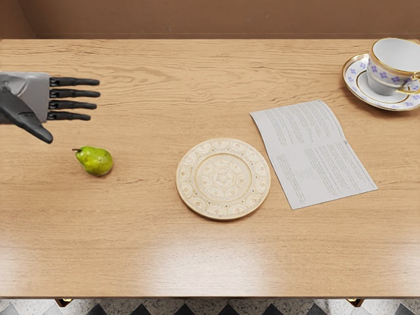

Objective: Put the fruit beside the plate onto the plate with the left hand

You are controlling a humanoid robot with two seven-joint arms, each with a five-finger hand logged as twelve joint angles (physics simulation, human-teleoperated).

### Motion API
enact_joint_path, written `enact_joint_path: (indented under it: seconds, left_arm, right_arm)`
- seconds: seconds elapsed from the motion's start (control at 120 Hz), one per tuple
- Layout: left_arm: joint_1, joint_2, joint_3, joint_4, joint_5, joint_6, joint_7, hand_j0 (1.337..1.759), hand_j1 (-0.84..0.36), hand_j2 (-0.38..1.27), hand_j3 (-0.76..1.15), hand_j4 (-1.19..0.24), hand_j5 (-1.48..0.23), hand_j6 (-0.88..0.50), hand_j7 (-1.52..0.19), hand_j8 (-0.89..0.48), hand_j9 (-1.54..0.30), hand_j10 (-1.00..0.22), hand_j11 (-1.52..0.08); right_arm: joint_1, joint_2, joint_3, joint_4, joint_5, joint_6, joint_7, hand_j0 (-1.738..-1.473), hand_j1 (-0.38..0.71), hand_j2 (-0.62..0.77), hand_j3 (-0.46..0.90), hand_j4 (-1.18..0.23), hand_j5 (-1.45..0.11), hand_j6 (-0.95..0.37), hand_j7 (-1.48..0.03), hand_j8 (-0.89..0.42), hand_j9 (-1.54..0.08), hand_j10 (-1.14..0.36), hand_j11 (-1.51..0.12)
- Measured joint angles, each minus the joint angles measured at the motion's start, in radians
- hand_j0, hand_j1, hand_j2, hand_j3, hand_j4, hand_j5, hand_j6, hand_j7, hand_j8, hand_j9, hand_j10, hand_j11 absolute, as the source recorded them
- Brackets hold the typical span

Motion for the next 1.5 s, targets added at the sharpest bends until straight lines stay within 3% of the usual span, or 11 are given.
enact_joint_path:
  seconds: [0.425, 0.708, 1.1, 1.5]
  left_arm:
    - [-0.03, 0.0, -0.01, -0.002, 0.002, 0.0, 0.001, 1.658, 0.35, 0.0, 0.0, 0.0, 0.0, 0.0, 0.0, 0.0, 0.0, 0.0, 0.0]
    - [-0.091, -0.044, -0.046, -0.051, 0.238, 0.0, 0.006, 1.658, 0.35, 0.0, 0.0, 0.0, 0.0, 0.0, 0.0, 0.0, 0.0, 0.0, 0.0]
    - [-0.117, -0.136, -0.044, -0.104, 0.534, 0.0, 0.178, 1.658, 0.35, 0.0, 0.0, 0.0, 0.0, 0.0, 0.0, 0.0, 0.0, 0.0, 0.0]
    - [-0.114, -0.279, -0.033, -0.068, 0.846, 0.043, 0.244, 1.658, 0.35, 0.0, 0.0, 0.0, 0.0, -0.01, 0.0, 0.0, 0.0, 0.0, 0.0]
  right_arm:
    - [0.0, 0.0, 0.002, 0.0, 0.001, 0.0, -0.001, -1.658, -0.32, -0.01, 0.0, -0.03, -0.03, -0.03, -0.03, -0.03, -0.03, -0.03, -0.03]
    - [0.0, 0.0, 0.002, 0.0, 0.001, 0.0, -0.001, -1.658, -0.32, -0.01, 0.0, -0.03, -0.03, -0.03, -0.03, -0.03, -0.03, -0.03, -0.03]
    - [0.0, 0.0, 0.002, 0.0, 0.001, 0.0, -0.001, -1.658, -0.32, -0.01, 0.0, -0.03, -0.03, -0.03, -0.03, -0.03, -0.03, -0.03, -0.03]
    - [0.0, 0.0, 0.002, 0.0, 0.0, 0.0, -0.002, -1.658, -0.32, -0.01, 0.0, -0.03, -0.03, -0.03, -0.03, -0.03, -0.03, -0.03, -0.03]
